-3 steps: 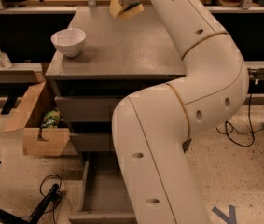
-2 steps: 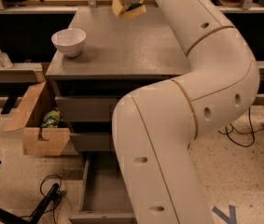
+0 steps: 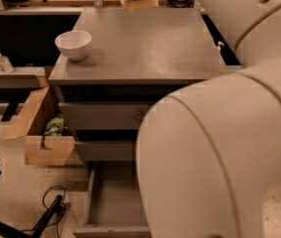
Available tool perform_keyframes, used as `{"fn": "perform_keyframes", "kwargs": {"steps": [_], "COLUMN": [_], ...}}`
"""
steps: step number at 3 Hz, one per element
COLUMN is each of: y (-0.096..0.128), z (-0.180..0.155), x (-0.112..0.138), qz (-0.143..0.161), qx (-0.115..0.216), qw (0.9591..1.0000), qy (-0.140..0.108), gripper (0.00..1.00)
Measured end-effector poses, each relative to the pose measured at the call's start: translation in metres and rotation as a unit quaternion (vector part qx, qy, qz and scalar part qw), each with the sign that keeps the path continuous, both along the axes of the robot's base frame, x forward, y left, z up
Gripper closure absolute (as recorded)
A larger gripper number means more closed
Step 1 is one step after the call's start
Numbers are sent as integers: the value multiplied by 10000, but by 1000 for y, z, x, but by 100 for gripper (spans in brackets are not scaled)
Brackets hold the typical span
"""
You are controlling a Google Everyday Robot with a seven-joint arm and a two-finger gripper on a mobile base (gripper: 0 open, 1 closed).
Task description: Place sponge into bottom drawer
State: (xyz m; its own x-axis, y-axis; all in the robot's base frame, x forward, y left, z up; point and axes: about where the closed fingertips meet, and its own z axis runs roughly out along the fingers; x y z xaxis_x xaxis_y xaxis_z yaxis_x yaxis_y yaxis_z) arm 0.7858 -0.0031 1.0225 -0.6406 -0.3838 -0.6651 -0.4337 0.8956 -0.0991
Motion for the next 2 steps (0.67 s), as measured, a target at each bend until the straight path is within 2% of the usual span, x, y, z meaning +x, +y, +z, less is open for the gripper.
{"fn": "perform_keyframes", "kwargs": {"steps": [1, 2], "y": [-3, -6], "z": [18, -2], "x": [-37, -52], "qz": [-241, -288], "qx": [268, 218], "qw": [9993, 9993], "qy": [-74, 131], "gripper": [100, 100]}}
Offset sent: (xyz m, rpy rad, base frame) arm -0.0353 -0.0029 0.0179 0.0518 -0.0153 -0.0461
